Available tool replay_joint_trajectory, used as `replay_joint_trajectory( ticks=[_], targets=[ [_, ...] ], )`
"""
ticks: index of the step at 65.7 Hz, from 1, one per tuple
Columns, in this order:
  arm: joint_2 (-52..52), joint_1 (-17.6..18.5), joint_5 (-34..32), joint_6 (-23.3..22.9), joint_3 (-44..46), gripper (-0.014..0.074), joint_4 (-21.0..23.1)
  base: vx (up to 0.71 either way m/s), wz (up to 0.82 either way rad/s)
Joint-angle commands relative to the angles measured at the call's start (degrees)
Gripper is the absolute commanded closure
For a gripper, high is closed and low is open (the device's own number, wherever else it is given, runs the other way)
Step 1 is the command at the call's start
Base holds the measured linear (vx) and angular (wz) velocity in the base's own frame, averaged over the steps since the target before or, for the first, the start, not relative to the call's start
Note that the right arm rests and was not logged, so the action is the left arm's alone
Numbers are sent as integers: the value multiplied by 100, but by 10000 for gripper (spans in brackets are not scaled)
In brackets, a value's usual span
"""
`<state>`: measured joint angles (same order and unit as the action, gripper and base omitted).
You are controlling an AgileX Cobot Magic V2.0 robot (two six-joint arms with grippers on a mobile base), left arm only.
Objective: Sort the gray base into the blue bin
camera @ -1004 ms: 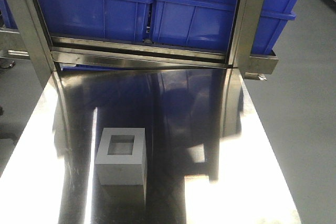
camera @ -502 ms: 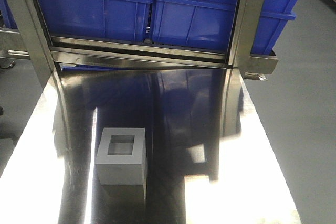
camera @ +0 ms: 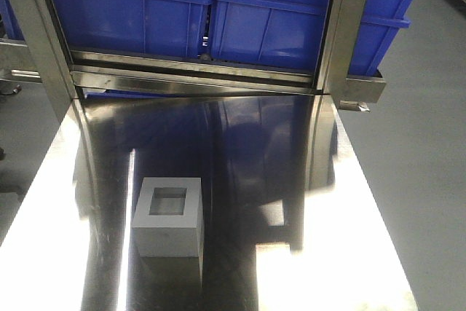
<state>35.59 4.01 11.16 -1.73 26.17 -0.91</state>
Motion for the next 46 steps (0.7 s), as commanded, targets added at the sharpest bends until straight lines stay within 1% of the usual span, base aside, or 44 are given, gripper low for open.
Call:
replay_joint_trajectory(
  ticks=[1, 7, 11, 17, 26, 33, 39, 46],
  targets=[
    [20, 16, -547, -40, 188, 561, 12, 0, 0],
    [20, 16, -553, -40, 188, 503, 12, 0, 0],
    [20, 16, -553, -40, 188, 449, 12, 0, 0],
    [20, 16, -553, -40, 188, 353, 12, 0, 0],
    [20, 16, -547, -40, 188, 185, 12, 0, 0],
    [20, 16, -547, -40, 188, 87, 12, 0, 0],
    [20, 16, -541, -40, 188, 48, 12, 0, 0],
    [20, 16, -581, -40, 188, 47, 12, 0, 0]
  ],
)
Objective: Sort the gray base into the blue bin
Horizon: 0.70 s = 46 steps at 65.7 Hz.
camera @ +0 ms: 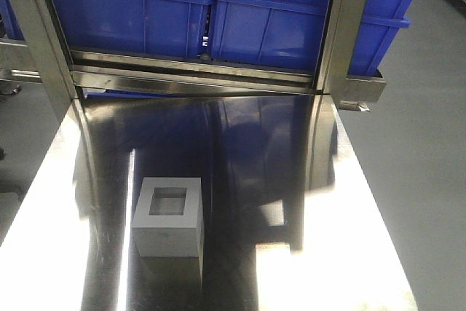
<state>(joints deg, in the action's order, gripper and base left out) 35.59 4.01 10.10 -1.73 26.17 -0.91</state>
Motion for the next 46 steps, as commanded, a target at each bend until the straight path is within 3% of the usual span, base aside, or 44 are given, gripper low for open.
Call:
replay_joint_trajectory(
  ticks=[1, 15, 28, 35, 46],
  targets=[
    [20, 16, -506, -40, 188, 47, 12, 0, 0],
    [20, 16, -424, -177, 241, 54, 227, 0, 0],
    [564, 22, 958, -118, 1204, 78, 340, 0, 0],
    [1014, 26, 1520, 367, 1788, 79, 993, 0, 0],
    [1719, 26, 2140, 2165, 2393, 79, 2960, 0, 0]
  ],
)
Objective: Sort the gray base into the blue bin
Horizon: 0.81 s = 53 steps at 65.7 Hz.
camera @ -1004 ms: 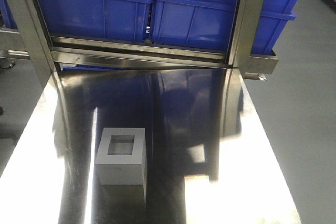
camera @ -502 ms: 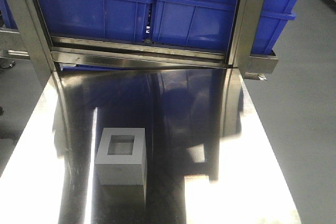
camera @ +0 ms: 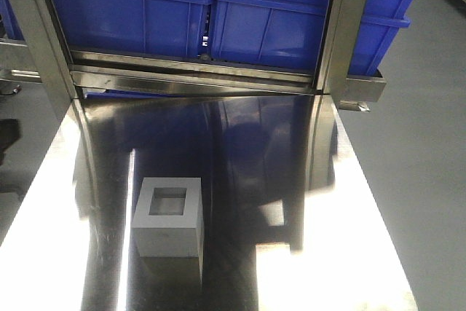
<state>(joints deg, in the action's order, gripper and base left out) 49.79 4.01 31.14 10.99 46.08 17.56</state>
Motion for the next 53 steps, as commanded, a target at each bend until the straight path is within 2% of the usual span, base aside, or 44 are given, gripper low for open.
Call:
replay_joint_trajectory(
  ticks=[1, 6, 13, 22, 35, 43, 53],
  targets=[
    [358, 26, 90, 1092, 438, 79, 1246, 0, 0],
    [682, 26, 435, 1528, 631, 79, 1734, 0, 0],
    [1116, 26, 734, 1547, 856, 79, 2076, 0, 0],
    [1512, 290, 768, 1510, 1047, 79, 2063, 0, 0],
    [2056, 1045, 471, 1208, 1134, 79, 2047, 0, 0],
    [2367, 1405, 324, 868, 1134, 79, 1737, 0, 0],
    [2677, 1727, 173, -60, 1134, 79, 729, 0, 0]
  ],
)
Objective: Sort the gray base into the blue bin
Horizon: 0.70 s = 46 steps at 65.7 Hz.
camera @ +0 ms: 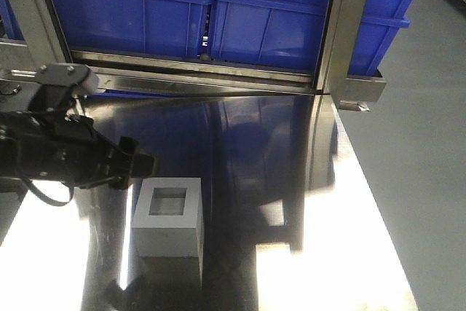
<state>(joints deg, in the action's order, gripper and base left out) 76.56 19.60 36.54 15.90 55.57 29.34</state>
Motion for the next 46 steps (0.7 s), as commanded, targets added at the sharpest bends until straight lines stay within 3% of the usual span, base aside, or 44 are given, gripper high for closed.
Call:
replay_joint_trajectory(
  ticks=[1, 12, 24, 38, 46],
  targets=[
    [19, 193, -381, -648, 185, 79, -554, 0, 0],
    [205, 472, -632, -1590, 185, 79, -1423, 0, 0],
    [497, 637, -761, -1794, 185, 79, -1646, 0, 0],
    [884, 637, -803, -2407, 185, 79, -2028, 0, 0],
    [1027, 637, -863, -2417, 185, 79, -2022, 0, 0]
  ],
)
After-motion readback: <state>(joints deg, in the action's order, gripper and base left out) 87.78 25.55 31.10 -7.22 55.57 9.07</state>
